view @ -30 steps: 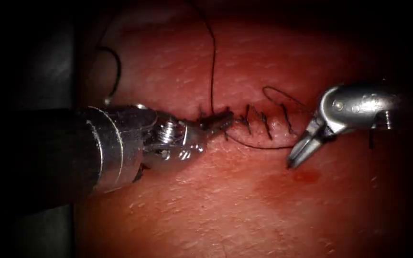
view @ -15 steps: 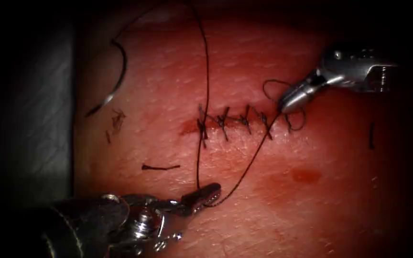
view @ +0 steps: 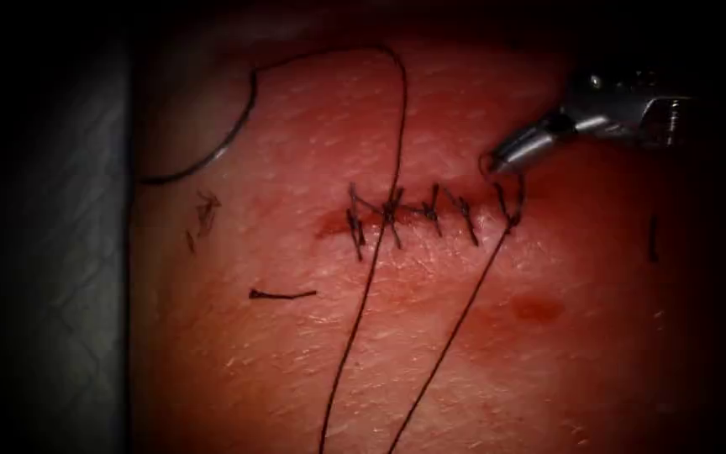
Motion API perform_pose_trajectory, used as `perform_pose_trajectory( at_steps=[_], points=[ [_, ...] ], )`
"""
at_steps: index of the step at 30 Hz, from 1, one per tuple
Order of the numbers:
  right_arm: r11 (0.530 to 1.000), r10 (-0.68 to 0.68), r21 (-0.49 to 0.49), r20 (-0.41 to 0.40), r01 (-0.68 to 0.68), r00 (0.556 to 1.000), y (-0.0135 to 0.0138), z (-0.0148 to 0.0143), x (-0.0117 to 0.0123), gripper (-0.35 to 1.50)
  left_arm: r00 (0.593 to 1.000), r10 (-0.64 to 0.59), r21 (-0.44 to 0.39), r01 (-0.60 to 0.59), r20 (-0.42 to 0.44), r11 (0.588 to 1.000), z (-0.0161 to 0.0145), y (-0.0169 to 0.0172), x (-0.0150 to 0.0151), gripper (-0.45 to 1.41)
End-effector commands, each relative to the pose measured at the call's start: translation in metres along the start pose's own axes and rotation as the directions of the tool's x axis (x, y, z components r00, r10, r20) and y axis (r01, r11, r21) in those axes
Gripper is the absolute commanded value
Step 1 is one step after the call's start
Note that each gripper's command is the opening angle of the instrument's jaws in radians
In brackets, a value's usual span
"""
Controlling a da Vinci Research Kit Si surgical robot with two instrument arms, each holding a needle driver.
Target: Wound Closure
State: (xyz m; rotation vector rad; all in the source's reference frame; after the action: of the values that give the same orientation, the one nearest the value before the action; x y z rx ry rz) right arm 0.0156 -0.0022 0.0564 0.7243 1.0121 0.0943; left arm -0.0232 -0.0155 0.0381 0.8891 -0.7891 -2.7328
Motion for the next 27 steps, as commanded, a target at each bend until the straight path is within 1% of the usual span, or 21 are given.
perform_pose_trajectory(
  at_steps=[1, 6, 11, 14, 22, 25, 27],
  points=[
    [1.0, 0.008, -0.007, 0.0, -0.008, 1.0, 0.0004, 0.0009, -0.0003, -0.35, 1.0, 0.0, -0.009, 0.0, -0.007, 1.0, 0.0003, 0.0009, 0.0005, -0.45],
    [0.999, 0.012, -0.043, 0.008, -0.012, 1.0, 0.0011, 0.0008, -0.0005, -0.35, 1.0, 0.011, -0.026, -0.012, -0.026, 1.0, -0.0009, 0.0018, 0.0011, -0.45],
    [0.999, 0.002, -0.052, 0.007, -0.002, 1.0, 0.0015, 0.0008, -0.0004, -0.35, 0.998, 0.012, -0.051, -0.015, -0.058, 0.999, -0.0027, 0.003, 0.0017, -0.45],
    [0.998, 0.005, -0.063, 0.007, -0.005, 1.0, 0.0017, 0.0008, -0.0004, -0.35, 0.998, 0.01, -0.052, -0.014, -0.062, 0.999, -0.0031, 0.0034, 0.002, -0.45],
    [0.995, 0.025, -0.094, 0.007, -0.024, 1.0, 0.0029, 0.0008, -0.0005, -0.35, 0.995, 0.003, -0.071, -0.01, -0.096, 0.997, -0.0061, 0.0054, 0.0036, -0.45],
    [0.995, 0.029, -0.099, 0.009, -0.028, 1.0, 0.0032, 0.0006, -0.0006, -0.35, 0.993, -0.001, -0.08, -0.008, -0.118, 0.997, -0.0069, 0.006, 0.0042, -0.45],
    [0.994, 0.029, -0.102, 0.01, -0.028, 1.0, 0.0034, 0.0007, -0.0008, -0.35, 0.989, -0.011, -0.098, -0.004, -0.151, 0.995, -0.0076, 0.007, 0.0051, -0.45]
  ],
)
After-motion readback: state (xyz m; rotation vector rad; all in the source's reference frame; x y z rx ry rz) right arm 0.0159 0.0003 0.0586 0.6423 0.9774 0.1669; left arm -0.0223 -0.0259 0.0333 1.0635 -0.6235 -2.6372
